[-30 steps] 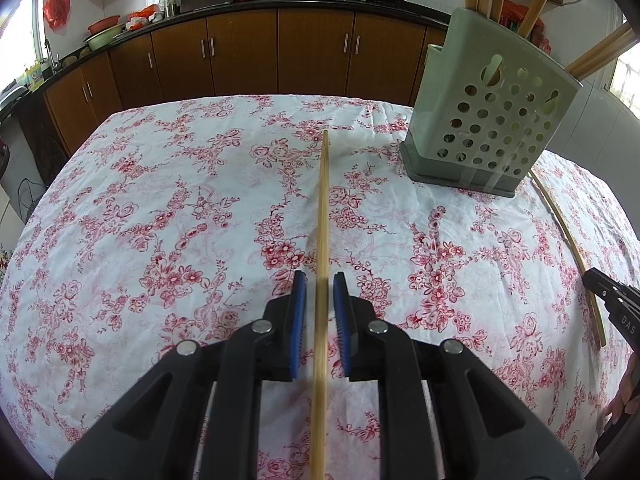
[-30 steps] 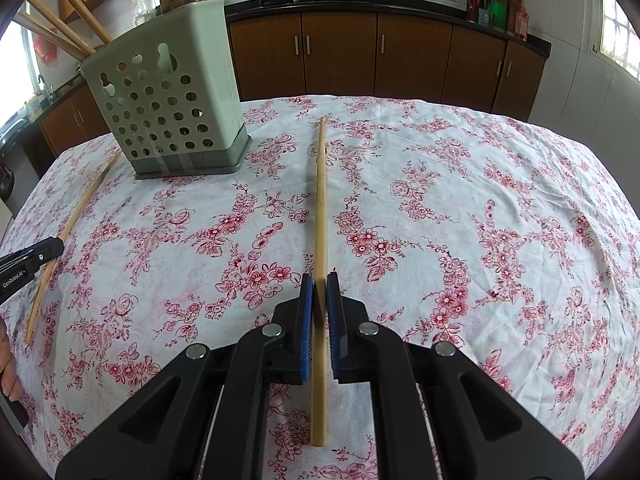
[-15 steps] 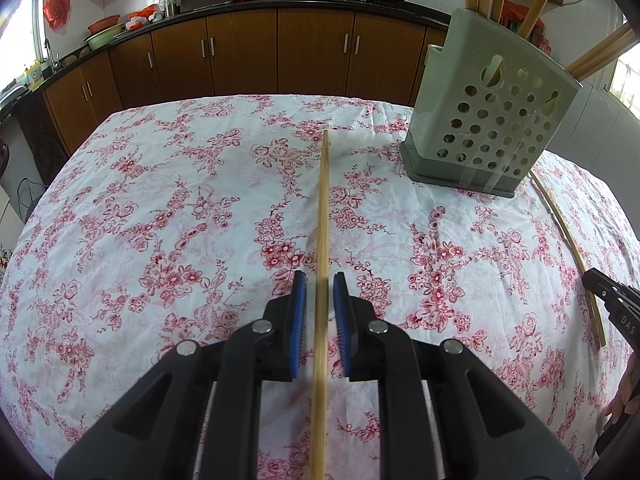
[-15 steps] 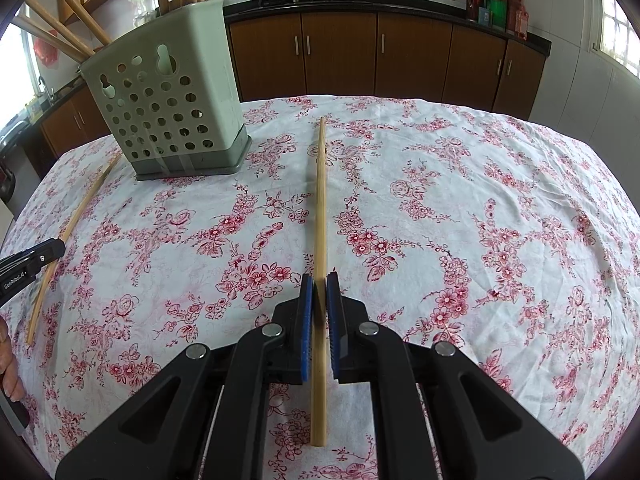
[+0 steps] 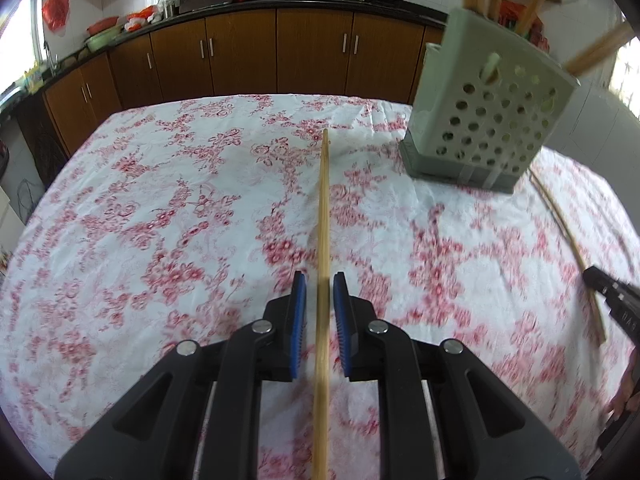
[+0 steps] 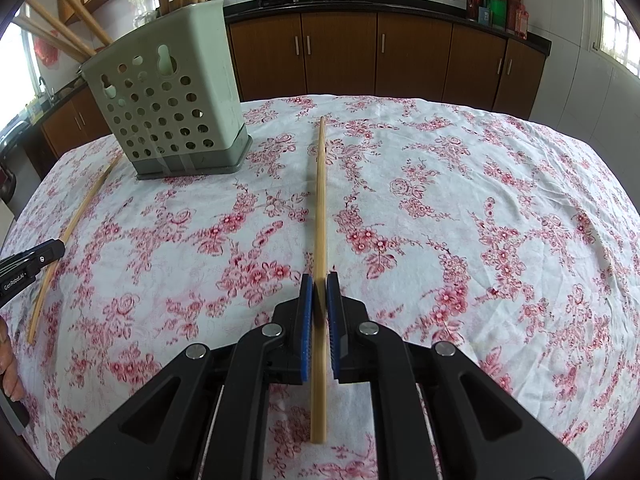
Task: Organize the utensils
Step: 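Lift the left gripper's chopstick into the green holder while the right gripper inserts its chopstick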
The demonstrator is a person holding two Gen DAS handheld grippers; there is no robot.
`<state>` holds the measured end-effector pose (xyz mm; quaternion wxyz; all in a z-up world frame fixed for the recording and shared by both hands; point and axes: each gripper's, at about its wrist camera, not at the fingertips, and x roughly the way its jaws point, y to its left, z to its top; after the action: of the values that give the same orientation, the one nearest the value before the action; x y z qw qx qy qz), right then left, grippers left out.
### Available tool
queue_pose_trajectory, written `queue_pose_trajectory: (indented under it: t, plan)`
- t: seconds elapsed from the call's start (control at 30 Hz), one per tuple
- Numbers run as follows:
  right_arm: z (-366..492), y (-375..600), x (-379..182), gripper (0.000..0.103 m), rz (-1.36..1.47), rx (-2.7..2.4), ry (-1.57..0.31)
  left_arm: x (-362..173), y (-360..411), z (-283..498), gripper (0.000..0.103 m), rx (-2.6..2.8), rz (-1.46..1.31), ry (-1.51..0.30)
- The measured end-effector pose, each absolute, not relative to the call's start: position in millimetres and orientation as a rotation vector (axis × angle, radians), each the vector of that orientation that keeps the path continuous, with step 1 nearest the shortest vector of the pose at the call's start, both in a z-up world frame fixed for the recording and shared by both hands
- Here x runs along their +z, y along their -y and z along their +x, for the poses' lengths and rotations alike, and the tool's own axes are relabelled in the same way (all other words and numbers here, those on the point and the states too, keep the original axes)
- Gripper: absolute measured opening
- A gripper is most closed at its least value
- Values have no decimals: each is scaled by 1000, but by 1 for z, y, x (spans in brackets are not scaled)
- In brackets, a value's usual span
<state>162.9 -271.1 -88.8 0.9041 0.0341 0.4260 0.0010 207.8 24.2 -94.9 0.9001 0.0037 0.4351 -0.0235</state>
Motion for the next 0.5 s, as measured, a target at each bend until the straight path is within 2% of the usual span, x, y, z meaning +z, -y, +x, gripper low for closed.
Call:
queue_pose_trajectory:
  t: [0.1, 0.2, 0.23, 0.3, 0.5]
  plan:
    - [155, 272, -89, 8, 90, 15, -880, -95, -23, 197, 17, -51, 42, -902]
    - [153, 275, -88, 8, 109, 19, -879, -95, -22, 192, 13, -61, 61, -902]
    - [153, 275, -88, 8, 103, 13, -879, -94, -21, 192, 9, -59, 73, -902]
    - [150, 275, -84, 8, 104, 8, -865, -93, -22, 191, 8, -61, 81, -909]
    - [135, 279, -40, 8, 109, 7, -721, -46, -21, 175, 8, -94, 58, -786]
